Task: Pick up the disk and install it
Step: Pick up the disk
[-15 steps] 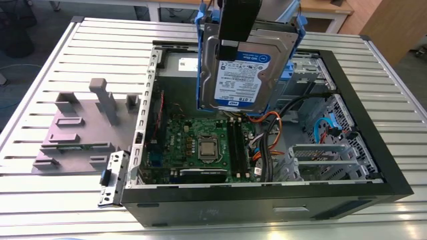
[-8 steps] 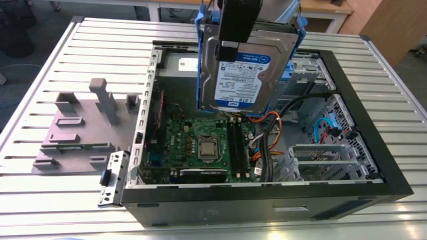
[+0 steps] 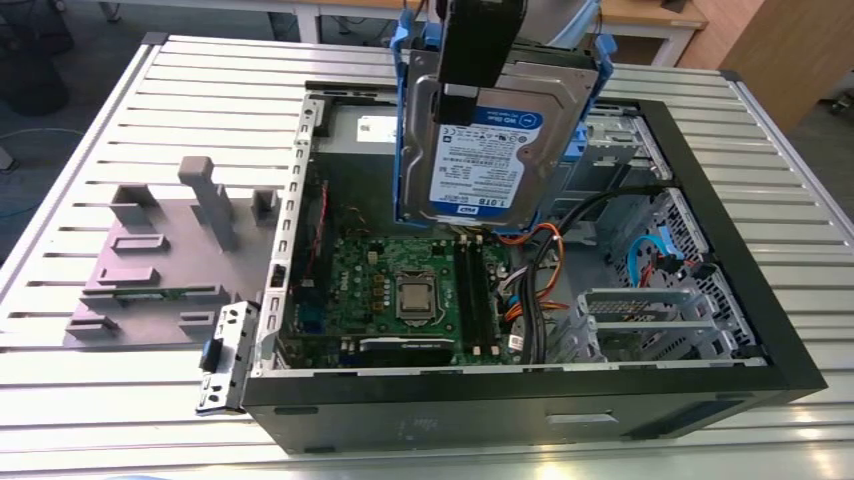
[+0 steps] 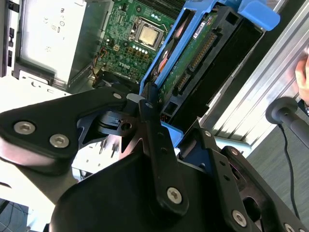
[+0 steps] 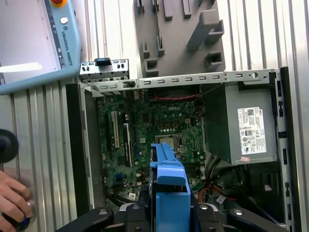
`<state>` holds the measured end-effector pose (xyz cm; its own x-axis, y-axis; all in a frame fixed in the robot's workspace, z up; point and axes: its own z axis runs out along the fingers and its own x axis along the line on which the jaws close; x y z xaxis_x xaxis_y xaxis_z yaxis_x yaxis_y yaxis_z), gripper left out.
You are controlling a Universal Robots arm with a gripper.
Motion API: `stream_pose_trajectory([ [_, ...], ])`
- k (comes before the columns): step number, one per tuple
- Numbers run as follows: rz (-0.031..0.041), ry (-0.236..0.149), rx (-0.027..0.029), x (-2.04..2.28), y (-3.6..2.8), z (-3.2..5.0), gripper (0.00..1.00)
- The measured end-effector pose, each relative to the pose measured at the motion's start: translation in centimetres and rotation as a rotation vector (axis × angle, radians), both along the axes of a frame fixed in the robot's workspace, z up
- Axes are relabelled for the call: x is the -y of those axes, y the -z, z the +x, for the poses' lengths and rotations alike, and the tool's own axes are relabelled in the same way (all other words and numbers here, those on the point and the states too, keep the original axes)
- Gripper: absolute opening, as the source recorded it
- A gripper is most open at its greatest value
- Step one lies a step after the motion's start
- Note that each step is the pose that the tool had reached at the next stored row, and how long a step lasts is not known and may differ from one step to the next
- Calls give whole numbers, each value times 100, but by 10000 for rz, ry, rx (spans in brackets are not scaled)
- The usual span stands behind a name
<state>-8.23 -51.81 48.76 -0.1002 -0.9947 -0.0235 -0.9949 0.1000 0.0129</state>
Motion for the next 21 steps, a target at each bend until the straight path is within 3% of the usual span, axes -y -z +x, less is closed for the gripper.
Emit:
stream_pose_trajectory([
  [21, -3, 2, -1, -1, 11, 92, 36],
])
